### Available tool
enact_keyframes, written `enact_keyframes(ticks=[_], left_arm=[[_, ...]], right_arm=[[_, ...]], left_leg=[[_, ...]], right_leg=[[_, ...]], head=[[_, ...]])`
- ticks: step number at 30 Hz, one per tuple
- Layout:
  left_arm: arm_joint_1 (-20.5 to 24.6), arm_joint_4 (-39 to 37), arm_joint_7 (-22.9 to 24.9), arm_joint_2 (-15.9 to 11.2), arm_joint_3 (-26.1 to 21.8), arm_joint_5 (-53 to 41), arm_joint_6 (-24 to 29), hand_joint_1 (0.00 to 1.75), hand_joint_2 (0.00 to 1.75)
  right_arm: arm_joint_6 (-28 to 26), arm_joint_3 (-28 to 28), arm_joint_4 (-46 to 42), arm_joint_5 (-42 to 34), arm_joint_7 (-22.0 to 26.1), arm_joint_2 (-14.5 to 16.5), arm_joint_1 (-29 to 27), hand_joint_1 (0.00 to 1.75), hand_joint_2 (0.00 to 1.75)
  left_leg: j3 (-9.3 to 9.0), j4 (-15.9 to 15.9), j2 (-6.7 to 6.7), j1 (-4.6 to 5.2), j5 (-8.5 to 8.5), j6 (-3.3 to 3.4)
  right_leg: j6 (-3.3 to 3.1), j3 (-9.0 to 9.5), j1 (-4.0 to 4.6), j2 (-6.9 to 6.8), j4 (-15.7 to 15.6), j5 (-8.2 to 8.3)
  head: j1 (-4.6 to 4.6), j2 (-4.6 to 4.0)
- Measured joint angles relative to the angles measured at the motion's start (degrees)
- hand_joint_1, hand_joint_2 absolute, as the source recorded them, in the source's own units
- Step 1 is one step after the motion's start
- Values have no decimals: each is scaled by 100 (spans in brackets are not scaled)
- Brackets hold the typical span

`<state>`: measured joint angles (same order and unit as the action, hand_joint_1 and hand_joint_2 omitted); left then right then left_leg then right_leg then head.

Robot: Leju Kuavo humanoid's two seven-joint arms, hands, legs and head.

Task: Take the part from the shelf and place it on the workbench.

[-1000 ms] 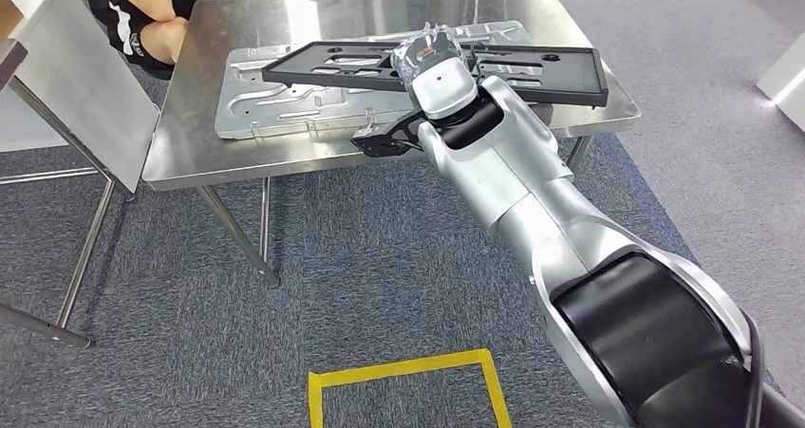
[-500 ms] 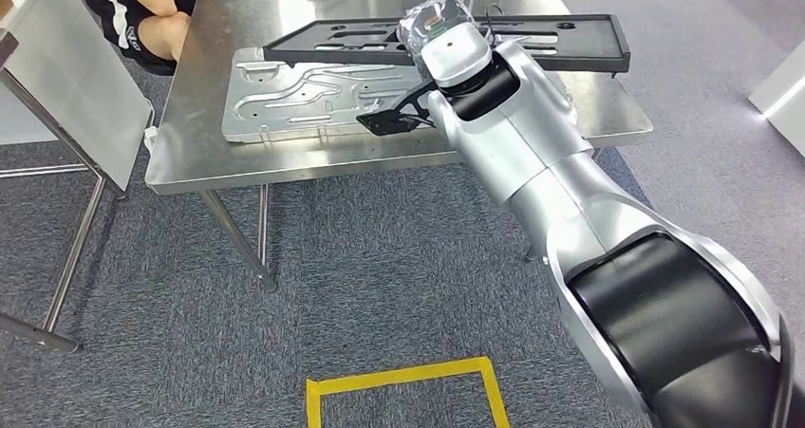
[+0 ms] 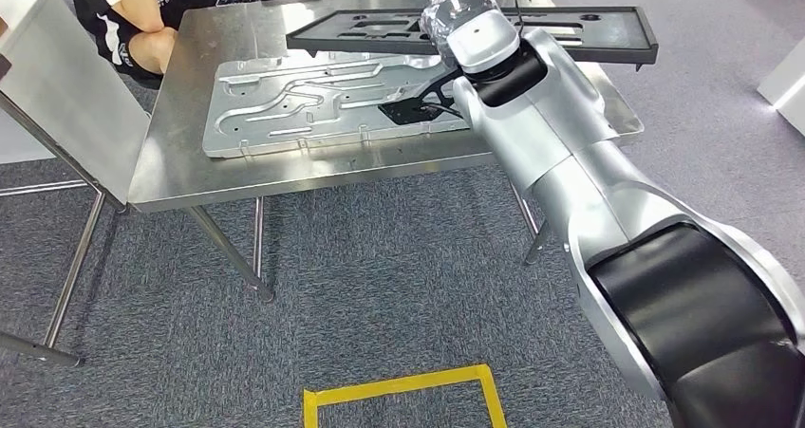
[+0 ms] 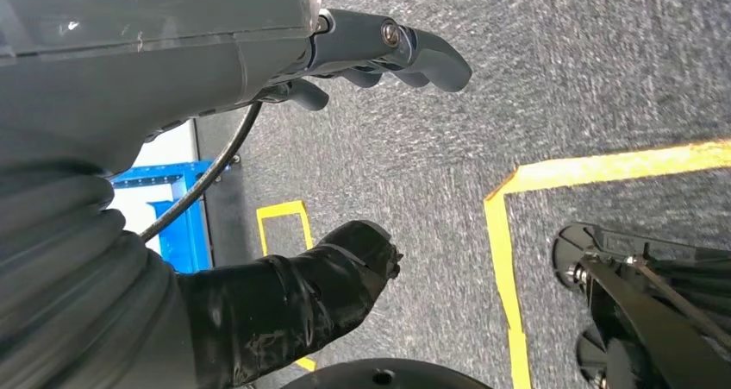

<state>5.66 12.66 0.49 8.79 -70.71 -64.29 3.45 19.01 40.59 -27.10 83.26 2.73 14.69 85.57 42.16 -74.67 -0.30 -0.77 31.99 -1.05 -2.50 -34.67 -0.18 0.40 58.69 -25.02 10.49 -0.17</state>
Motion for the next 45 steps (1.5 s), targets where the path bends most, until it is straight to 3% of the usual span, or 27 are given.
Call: enact_keyframes(ticks=[1,2,4,5,7,11,13,15,16,17,18,19,21,22,24,27,29,31,32,33,35,36,37,39,42,43,45], left_arm=[[0,0,-1,0,0,-2,6,0,175],[-2,0,-4,-3,-1,-3,15,0,175],[-9,0,-11,-13,-3,-5,33,0,175],[-8,0,-16,-17,-4,-7,41,0,175],[0,0,-27,-19,-7,-8,47,0,175],[10,0,-40,-24,-11,-10,51,0,175],[6,0,-39,-26,-14,-13,51,0,175],[12,0,-23,-26,-14,-27,52,0,175],[17,0,-10,-26,-14,-36,54,0,175],[21,0,1,-25,-13,-45,55,0,175],[24,0,7,-21,-13,-52,57,0,175],[23,0,12,-16,-13,-59,59,0,175],[17,0,14,-4,-13,-83,66,0,175],[18,0,16,-1,-13,-95,71,0,175],[28,0,15,3,-13,-113,81,0,175],[46,0,23,4,-9,-127,96,0,175],[36,0,34,7,-9,-130,113,0,175],[29,0,42,13,-9,-129,133,0,175],[27,0,44,16,-9,-129,144,0,175],[26,0,45,19,-9,-128,153,0,175],[18,0,50,19,-9,-127,163,0,175],[9,0,54,19,-9,-126,166,0,175],[6,0,56,20,-9,-124,169,0,175],[10,0,60,25,-9,-122,175,0,175],[15,0,62,38,-9,-125,180,0,175],[13,0,63,42,-9,-127,181,0,175],[10,0,64,43,-9,-128,173,0,175]], right_arm=[[-3,4,14,-10,-1,-5,-8,175,175],[-8,6,23,-17,-5,-10,-12,175,175],[-33,7,33,-25,-23,-24,-10,175,175],[-50,8,38,-30,-34,-32,-7,175,175],[-76,10,51,-39,-45,-47,-19,175,175],[-91,10,52,-48,-52,-56,-52,175,175],[-100,11,53,-49,-68,-65,-51,175,175],[-122,14,61,-53,-120,-70,-91,175,175],[-138,16,66,-61,-161,-58,-134,175,175],[-153,18,73,-72,-206,-40,-183,175,175],[-168,19,78,-83,-248,-16,-228,175,175],[-183,19,83,-93,-289,14,-261,175,175],[-248,20,96,-101,-362,51,-303,175,175],[-289,21,101,-101,-392,80,-321,175,175],[-356,23,121,-101,-433,131,-365,175,175],[-417,24,147,-101,-460,188,-427,175,175],[-466,24,158,-100,-467,237,-454,175,175],[-495,24,184,-96,-470,284,-509,175,175],[-497,24,199,-95,-473,303,-545,175,175],[-495,24,212,-94,-476,323,-573,175,175],[-491,24,226,-87,-482,359,-599,175,175],[-489,24,231,-83,-483,372,-596,175,175],[-488,24,233,-78,-484,385,-591,175,175],[-484,25,240,-72,-484,401,-592,175,175],[-471,25,235,-42,-482,433,-604,175,175],[-459,25,231,-28,-482,440,-600,175,175],[-393,30,226,-26,-480,439,-604,175,175]], left_leg=[[7,102,1,0,-153,0],[-89,403,1,0,-386,7],[-408,1185,4,12,-791,42],[-525,1443,4,24,-869,66],[-603,1604,-2,50,-845,105],[-698,1706,3,-9,-823,197],[-741,1718,11,-13,-796,238],[-778,1711,10,-12,-752,265],[-806,1707,5,-13,-724,269],[-841,1702,-1,-14,-694,266],[-883,1696,-8,-15,-661,259],[-929,1686,-15,-16,-621,248],[-987,1671,-20,-7,-549,210],[-992,1667,-19,-1,-528,184],[-989,1684,-17,6,-510,123],[-935,1537,-9,-7,-386,41],[-637,930,-4,-14,-134,5],[-199,206,-3,-19,61,-21],[-63,54,-3,-20,29,-27],[-44,154,-2,-20,-137,-24],[-273,863,-2,-18,-638,11],[-420,1213,-3,-3,-817,35],[-529,1457,-3,12,-886,62],[-601,1596,-5,46,-846,104],[-697,1694,2,2,-816,171],[-745,1722,7,-16,-803,200],[-801,1729,12,-23,-760,247]], right_leg=[[4,30,1,4,8,-28],[13,66,1,7,17,-60],[43,127,9,12,37,-130],[65,135,15,15,44,-151],[107,124,26,19,41,-165],[199,61,36,5,217,-301],[227,-196,21,-5,715,-512],[249,-641,0,-7,1465,-743],[255,-820,-12,-8,1706,-756],[255,-904,-22,-9,1746,-655],[246,-861,-29,-10,1542,-445],[229,-715,-32,-12,1144,-165],[192,-389,-10,-12,389,166],[178,-290,5,-10,175,211],[149,-234,34,-2,71,156],[77,-157,-4,-3,-5,133],[19,-89,-7,-4,-32,96],[-15,-34,11,-3,-22,39],[-19,-3,20,-2,-13,5],[-17,35,27,-1,1,-33],[-2,123,33,1,27,-119],[13,152,42,4,36,-156],[33,162,47,8,43,-181],[74,152,54,14,40,-199],[157,127,71,1,161,-297],[187,20,69,-4,396,-409],[227,-388,40,-10,1132,-687]], head=[[0,0],[0,0],[-1,0],[-1,0],[-1,0],[-2,0],[-3,0],[-2,0],[-2,0],[-2,0],[-2,0],[-2,0],[-3,0],[-3,0],[-3,0],[-2,0],[-2,0],[-2,0],[-2,0],[-2,0],[-2,0],[-2,0],[-2,0],[-2,0],[-3,0],[-3,0],[-4,0]])
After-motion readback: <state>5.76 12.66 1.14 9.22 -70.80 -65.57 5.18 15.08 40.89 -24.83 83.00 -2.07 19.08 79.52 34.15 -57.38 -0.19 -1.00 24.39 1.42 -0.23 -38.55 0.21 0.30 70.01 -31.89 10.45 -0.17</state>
